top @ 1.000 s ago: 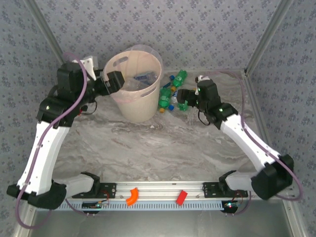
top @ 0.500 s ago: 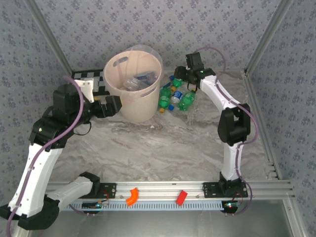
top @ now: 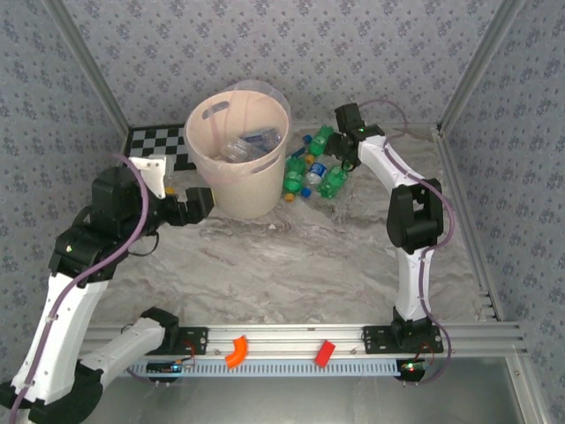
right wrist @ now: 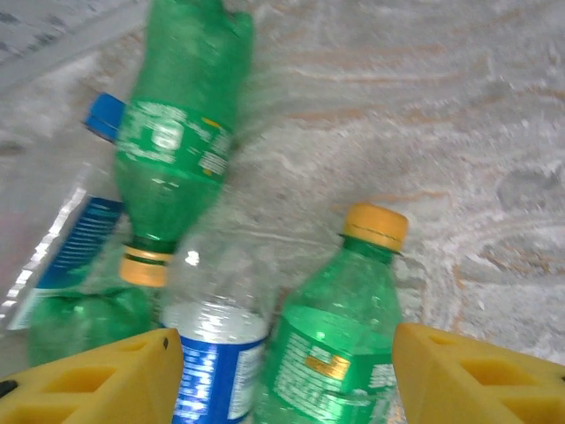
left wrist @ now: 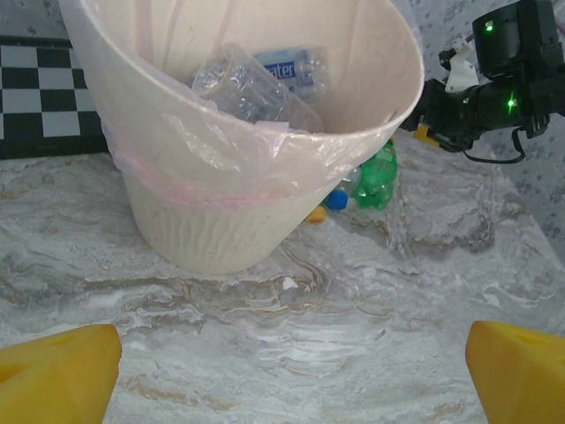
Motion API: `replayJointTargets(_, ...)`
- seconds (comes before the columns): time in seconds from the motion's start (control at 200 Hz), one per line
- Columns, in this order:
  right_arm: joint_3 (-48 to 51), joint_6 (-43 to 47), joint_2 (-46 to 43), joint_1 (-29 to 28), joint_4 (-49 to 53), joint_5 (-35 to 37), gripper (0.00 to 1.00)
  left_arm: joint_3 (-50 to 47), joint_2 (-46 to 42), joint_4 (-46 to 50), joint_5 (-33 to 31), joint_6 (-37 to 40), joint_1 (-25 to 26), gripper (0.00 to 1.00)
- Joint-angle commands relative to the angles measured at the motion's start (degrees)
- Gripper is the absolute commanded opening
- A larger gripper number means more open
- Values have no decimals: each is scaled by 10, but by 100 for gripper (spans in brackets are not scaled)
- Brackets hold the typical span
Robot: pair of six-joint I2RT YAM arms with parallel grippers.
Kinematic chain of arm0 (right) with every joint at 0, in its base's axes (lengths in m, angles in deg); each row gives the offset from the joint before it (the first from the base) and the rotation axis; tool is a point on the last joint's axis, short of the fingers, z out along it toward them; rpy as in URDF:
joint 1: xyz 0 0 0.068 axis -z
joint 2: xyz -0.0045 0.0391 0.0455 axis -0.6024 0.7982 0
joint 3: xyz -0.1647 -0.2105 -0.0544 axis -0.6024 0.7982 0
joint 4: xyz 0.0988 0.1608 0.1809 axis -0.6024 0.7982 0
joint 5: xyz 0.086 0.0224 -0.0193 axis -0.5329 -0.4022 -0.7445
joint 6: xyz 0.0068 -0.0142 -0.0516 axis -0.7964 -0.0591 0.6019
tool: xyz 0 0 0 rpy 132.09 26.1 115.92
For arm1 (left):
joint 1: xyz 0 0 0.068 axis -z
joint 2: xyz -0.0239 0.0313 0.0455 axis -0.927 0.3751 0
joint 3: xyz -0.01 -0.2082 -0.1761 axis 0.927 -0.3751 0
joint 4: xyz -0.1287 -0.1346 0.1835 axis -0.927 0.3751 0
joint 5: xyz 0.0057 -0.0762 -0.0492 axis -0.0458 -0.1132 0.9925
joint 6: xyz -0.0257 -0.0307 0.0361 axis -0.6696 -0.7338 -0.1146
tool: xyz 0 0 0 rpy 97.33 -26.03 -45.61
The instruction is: Put the plastic bottles in the bin
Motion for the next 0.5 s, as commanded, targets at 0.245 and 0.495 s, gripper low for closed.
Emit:
replayJointTargets(0.245, 66, -23, 5, 6, -42, -13, 67, 11, 8, 0, 0, 6, 3, 100)
replayJointTargets(0.495, 80, -27, 30, 5, -59, -44, 71, 26, 10, 14, 1, -4, 4, 100)
